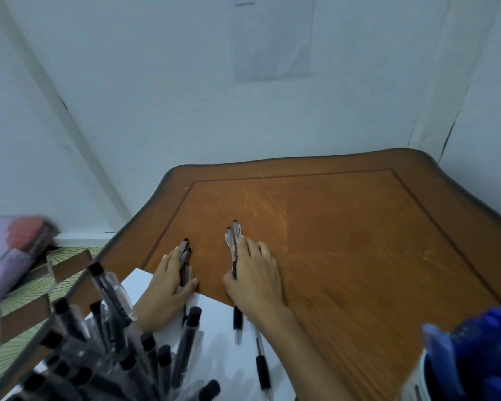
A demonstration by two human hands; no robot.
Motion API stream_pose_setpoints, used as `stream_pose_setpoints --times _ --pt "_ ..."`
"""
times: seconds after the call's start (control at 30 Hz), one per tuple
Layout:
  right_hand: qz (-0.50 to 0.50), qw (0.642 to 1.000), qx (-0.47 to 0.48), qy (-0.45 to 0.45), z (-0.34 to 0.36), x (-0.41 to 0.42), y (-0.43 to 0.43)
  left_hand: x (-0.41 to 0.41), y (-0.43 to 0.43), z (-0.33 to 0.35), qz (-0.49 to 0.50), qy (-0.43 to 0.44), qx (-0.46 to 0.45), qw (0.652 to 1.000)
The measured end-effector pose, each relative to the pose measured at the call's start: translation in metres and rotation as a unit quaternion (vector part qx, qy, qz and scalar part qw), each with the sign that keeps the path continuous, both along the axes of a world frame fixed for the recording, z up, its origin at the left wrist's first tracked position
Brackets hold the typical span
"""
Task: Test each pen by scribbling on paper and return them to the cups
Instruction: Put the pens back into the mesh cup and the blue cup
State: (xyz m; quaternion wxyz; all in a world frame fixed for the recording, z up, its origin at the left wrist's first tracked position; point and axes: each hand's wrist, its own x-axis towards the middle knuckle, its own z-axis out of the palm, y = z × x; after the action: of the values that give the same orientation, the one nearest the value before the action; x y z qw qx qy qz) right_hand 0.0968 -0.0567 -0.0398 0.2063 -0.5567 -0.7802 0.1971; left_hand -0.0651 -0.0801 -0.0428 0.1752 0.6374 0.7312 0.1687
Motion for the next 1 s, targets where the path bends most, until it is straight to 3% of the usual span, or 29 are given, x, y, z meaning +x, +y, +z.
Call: stream_pose_setpoints --times 0.13,0.3,0.4,0.63,0.73,1.0 --pt "0.015 0.999 -0.007 -0.044 0.003 0.003 -0.004 0.002 0.001 0.004 -0.002 -0.003 0.022 1.0" --pt "-0.063 0.994 0.017 -0.09 0.003 0.002 -0.01 0.002 0.001 0.01 0.001 0.033 0.012 0.999" --pt "-0.096 0.993 0.025 -0.07 0.005 0.003 -0.005 0.006 0.004 0.007 0.025 0.035 0.036 0.998" --pt "-0.052 0.994 0.004 -0.097 0.004 0.013 -0.003 0.008 0.0 0.009 0.021 0.061 0.059 0.996" --pt "-0.069 0.992 0.015 -0.105 0.005 0.009 -0.006 0.007 -0.002 0.008 0.041 0.119 0.073 0.989" --pt "-0.071 0.992 -0.024 -0.097 0.017 -0.017 0.001 0.017 0.0 0.024 0.043 0.199 -0.017 0.979"
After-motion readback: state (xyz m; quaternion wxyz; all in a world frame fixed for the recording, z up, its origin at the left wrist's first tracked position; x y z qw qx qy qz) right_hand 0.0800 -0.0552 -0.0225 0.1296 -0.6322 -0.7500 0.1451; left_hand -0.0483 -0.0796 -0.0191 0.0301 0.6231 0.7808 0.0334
